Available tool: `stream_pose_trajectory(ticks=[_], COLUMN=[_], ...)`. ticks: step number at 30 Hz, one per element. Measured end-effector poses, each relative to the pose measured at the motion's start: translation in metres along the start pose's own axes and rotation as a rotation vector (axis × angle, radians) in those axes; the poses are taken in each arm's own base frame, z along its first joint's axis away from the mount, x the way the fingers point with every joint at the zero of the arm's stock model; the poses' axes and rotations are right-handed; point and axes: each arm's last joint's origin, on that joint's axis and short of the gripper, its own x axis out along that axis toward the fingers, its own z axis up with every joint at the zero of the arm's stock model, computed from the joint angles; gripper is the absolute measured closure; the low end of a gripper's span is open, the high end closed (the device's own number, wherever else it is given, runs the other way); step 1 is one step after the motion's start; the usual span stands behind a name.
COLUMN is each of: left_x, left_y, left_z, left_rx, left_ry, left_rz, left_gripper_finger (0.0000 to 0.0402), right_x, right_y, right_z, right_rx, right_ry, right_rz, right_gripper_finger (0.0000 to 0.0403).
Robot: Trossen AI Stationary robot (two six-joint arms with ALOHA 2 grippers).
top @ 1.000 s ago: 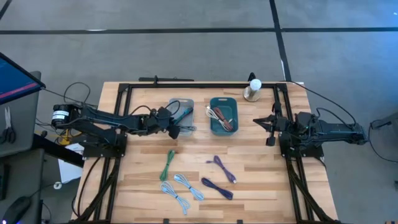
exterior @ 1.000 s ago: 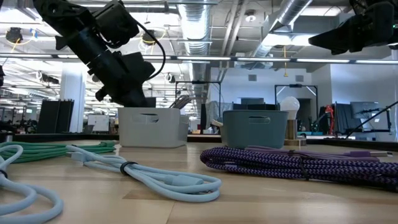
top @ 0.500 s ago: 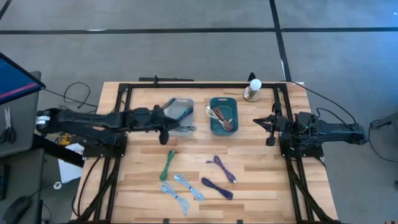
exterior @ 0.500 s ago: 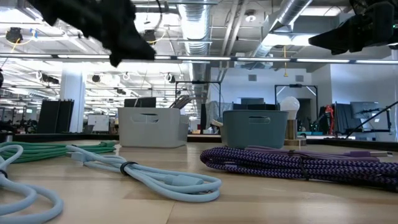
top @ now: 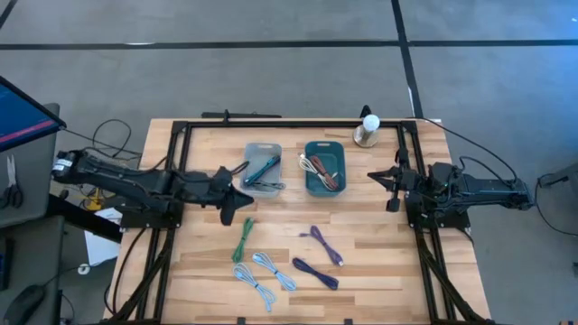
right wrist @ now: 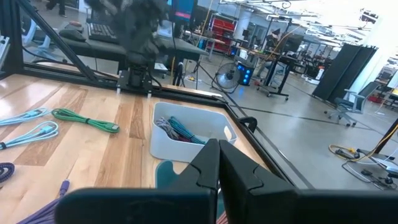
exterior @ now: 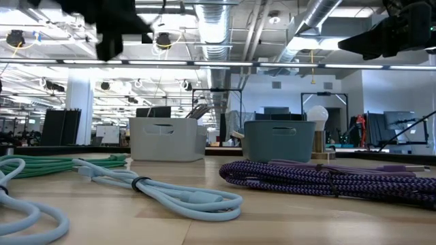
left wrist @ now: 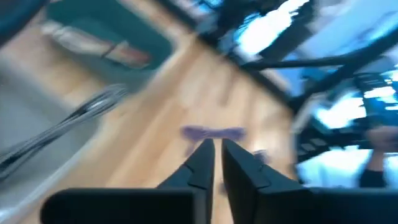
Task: Pick & Place USB Port
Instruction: Put the green charger cable into the blue bin
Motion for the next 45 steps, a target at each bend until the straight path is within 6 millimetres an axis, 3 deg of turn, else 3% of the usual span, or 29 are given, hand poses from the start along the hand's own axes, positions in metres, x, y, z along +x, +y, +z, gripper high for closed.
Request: stream_pose_trajectory(ticks=[3, 8, 14, 18, 24, 33, 40, 45], left_x=[-0.011, -0.020, -0.001, 0.015, 0.024, 0.034, 0.034, 0.040], left_y=[-0.019, -0.028, -0.041, -0.042, -0.030, -0.028, -0.028, -0.020], left_z=[0.017, 0.026, 0.029, 0.020, -0.007, -0.012, -0.011, -0.022], left_rx=[0.015, -0.054, -0.260, -0.386, -0.493, -0.583, -0.557, -0.561], left_ry=[-0.001, 0.113, 0.275, 0.385, 0.614, 0.771, 0.721, 0.676], left_rz=[-0.003, 0.284, 0.410, 0.493, 0.768, 0.752, 0.755, 0.759], left_gripper_finger=[0.0396, 0.0398, 0.0398, 0.0399, 0.0399, 0.0393, 0.0394, 0.0390], right_x=[0.000, 0.000, 0.000, 0.000, 0.000, 0.000, 0.000, 0.000], right_y=[0.000, 0.000, 0.000, 0.000, 0.000, 0.000, 0.000, 0.000], right_z=[0.000, 0.000, 0.000, 0.000, 0.000, 0.000, -0.001, -0.001], right_rx=[0.000, 0.012, 0.023, 0.023, 0.024, 0.022, 0.016, 0.014], right_ry=[0.000, 0.000, 0.001, 0.001, 0.001, 0.001, 0.005, 0.006], right_rz=[0.000, 0.000, 0.000, 0.000, 0.000, 0.000, 0.001, -0.001], right_gripper_finger=[0.0403, 0.0403, 0.0403, 0.0403, 0.0403, 0.0403, 0.0403, 0.0403])
